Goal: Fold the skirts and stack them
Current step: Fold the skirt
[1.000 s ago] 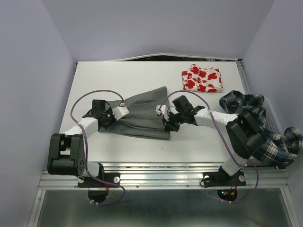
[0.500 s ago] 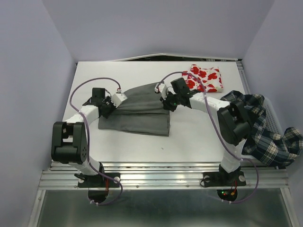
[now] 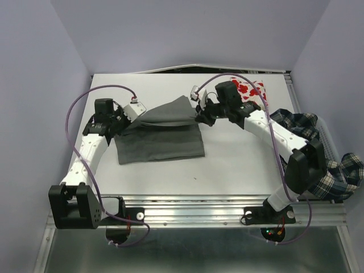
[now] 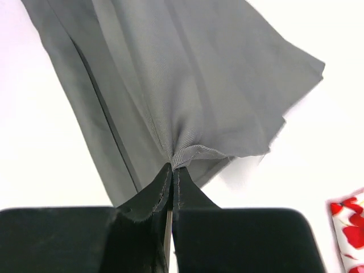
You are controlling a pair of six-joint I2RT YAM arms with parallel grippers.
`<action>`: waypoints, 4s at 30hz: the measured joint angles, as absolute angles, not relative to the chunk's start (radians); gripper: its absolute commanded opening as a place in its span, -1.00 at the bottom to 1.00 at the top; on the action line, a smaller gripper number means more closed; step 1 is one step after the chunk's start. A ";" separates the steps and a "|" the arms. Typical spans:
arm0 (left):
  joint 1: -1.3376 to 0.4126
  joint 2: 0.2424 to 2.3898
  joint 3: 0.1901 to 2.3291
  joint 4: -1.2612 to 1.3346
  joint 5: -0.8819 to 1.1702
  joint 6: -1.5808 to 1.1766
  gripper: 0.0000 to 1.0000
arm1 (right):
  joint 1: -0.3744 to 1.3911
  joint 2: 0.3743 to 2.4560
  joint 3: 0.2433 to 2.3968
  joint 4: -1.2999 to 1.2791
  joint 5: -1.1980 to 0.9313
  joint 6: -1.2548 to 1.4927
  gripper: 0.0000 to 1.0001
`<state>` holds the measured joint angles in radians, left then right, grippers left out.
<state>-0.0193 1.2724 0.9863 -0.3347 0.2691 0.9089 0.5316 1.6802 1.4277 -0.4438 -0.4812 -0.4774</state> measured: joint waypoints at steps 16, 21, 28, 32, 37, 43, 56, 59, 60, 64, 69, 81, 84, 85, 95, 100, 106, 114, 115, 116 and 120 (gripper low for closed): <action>-0.033 1.357 0.640 -0.318 0.308 1.023 -1.00 | 0.616 1.814 1.068 -0.295 -0.453 -0.445 -0.99; -0.032 1.436 0.703 -0.315 0.301 0.972 -1.00 | 0.616 1.910 1.203 -0.284 -0.375 -0.440 -0.99; -0.032 1.516 0.807 -0.321 0.283 0.865 -1.00 | 0.593 2.187 1.603 -0.244 -0.208 -0.438 -0.69; -0.038 1.516 0.822 -0.339 0.264 0.789 -1.00 | 0.554 2.268 1.739 -0.242 -0.131 -0.424 0.30; -0.089 1.516 0.837 -0.366 0.226 0.655 -1.00 | 0.492 2.246 1.788 -0.265 -0.096 -0.327 0.59; -0.245 1.534 0.852 -0.368 0.133 0.495 -0.78 | 0.454 2.014 1.652 -0.310 -0.204 -0.046 0.48; -0.355 1.431 0.917 -0.353 0.099 0.382 0.97 | 0.474 1.931 1.136 -0.087 -0.616 0.555 0.40; -0.344 1.234 0.905 -0.291 0.099 0.355 0.97 | 0.479 1.946 1.128 -0.023 -0.645 0.614 0.38; -0.341 1.139 0.904 -0.260 0.097 0.337 0.87 | 0.482 1.946 1.128 0.012 -0.650 0.635 0.36; -0.334 0.957 0.922 -0.190 0.109 0.319 -0.05 | 0.512 1.946 1.127 0.096 -0.644 0.712 0.36; -0.333 1.121 1.007 -0.272 0.163 0.400 -0.37 | 0.609 1.978 1.127 0.197 -0.606 0.844 0.33; -0.334 1.383 0.859 -0.453 0.182 0.481 -0.18 | 0.764 2.156 1.124 0.507 -0.525 1.208 0.05; -0.334 1.383 0.859 -0.451 0.186 0.487 -0.18 | 0.775 2.182 1.141 0.545 -0.494 1.244 -0.02; -0.334 1.384 0.859 -0.448 0.187 0.490 -0.18 | 0.780 2.188 1.145 0.554 -0.481 1.251 -0.10; -0.334 1.430 0.859 -0.400 0.157 0.489 -0.03 | 0.801 2.241 1.188 0.580 -0.390 1.268 -0.62; -0.334 1.471 0.859 -0.385 0.136 0.484 -0.38 | 0.801 2.245 1.191 0.569 -0.374 1.261 -0.85; -0.334 1.486 0.863 -0.383 0.123 0.478 -0.99 | 0.801 2.248 1.200 0.562 -0.373 1.257 -0.99; -0.337 1.468 0.905 -0.421 0.134 0.469 -1.00 | 0.801 2.256 1.222 0.543 -0.373 1.250 -0.99; -0.343 1.456 0.918 -0.430 0.139 0.465 -1.00 | 0.801 2.258 1.224 0.543 -0.373 1.250 -0.99; -0.348 1.446 0.928 -0.437 0.142 0.462 -1.00 | 0.801 2.259 1.225 0.543 -0.373 1.250 -0.99; -0.379 1.423 0.951 -0.445 0.157 0.450 -1.00 | 0.801 2.261 1.230 0.542 -0.374 1.250 -0.99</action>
